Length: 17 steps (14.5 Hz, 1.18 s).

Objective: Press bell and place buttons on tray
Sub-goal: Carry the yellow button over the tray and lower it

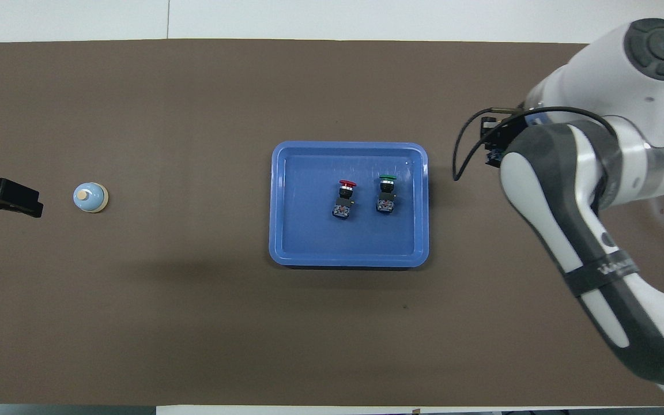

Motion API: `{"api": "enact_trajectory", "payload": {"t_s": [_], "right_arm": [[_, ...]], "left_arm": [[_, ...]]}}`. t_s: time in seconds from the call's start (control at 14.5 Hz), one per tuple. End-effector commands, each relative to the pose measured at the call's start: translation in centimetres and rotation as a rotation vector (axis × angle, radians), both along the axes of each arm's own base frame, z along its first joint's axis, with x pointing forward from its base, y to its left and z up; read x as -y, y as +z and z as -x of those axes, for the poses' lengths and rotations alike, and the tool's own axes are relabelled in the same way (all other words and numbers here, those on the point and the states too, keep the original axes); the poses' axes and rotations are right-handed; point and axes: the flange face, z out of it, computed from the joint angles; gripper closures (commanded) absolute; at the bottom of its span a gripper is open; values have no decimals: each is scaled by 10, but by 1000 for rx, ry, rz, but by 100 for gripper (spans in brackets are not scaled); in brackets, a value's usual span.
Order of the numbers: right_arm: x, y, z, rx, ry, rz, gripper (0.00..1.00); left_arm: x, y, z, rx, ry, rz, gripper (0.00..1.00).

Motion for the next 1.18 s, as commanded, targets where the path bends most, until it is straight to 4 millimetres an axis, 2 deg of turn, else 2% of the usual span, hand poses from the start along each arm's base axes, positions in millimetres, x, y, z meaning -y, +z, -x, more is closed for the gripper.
{"api": "enact_trajectory", "payload": {"t_s": [0.0, 0.14, 0.21, 0.35, 0.55, 0.69, 0.97, 1.11], "right_arm": [[-86, -8, 7, -21, 45, -27, 100], [-144, -15, 13, -19, 34, -35, 100], [-168, -26, 17, -25, 40, -33, 100], [-205, -53, 26, -36, 69, -28, 100], [-257, -80, 46, -12, 139, -45, 100], [-262, -100, 56, -6, 156, -44, 100], [-268, -128, 80, 9, 237, -46, 100], [-275, -136, 96, 12, 260, -46, 100]], "left_arm": [[-1, 3, 5, 6, 4, -9, 0], [-1, 4, 6, 7, 4, -9, 0], [-1, 4, 6, 7, 4, -9, 0], [-1, 4, 6, 7, 3, -9, 0], [-1, 4, 6, 7, 4, -9, 0], [-1, 3, 6, 6, 4, -9, 0], [-1, 4, 6, 7, 4, -9, 0], [-1, 3, 6, 6, 4, -9, 0]]}}
